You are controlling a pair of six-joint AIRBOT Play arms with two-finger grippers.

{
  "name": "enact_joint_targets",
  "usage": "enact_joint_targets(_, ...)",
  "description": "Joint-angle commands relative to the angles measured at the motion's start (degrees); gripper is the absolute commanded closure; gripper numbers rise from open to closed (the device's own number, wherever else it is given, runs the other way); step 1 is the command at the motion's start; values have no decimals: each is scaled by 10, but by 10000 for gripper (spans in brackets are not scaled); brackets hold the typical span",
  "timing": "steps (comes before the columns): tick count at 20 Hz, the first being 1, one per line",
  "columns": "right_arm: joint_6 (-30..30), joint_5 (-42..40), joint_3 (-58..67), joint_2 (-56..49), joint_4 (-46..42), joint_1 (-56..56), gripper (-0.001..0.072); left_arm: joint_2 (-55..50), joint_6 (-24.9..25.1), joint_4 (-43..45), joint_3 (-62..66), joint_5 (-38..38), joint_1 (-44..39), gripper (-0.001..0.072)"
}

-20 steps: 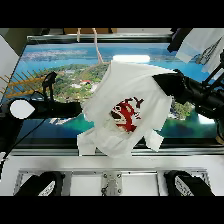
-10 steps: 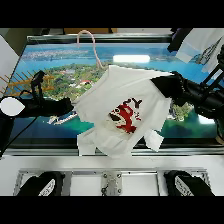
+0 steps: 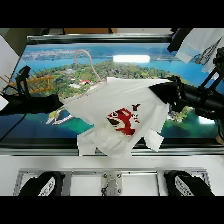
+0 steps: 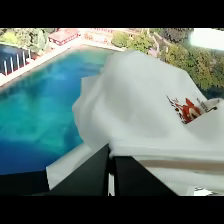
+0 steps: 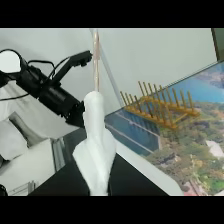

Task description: Fold the clothes and pants, and hang the long-sleeved shirts on hangers.

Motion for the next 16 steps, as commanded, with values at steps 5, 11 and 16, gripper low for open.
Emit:
enact_joint_targets(5, -52, 30, -64, 0, -41, -3, 701, 0, 11, -2, 167, -79, -30, 689)
enact_joint_targets(11, -176, 33, -225, 0, 147, 0, 701, -3, -31, 100, 286, -98, -159, 689)
enact_joint_targets(16, -228, 41, -268, -7, 227, 49, 701, -67, -52, 148, 349, -177, -279, 689)
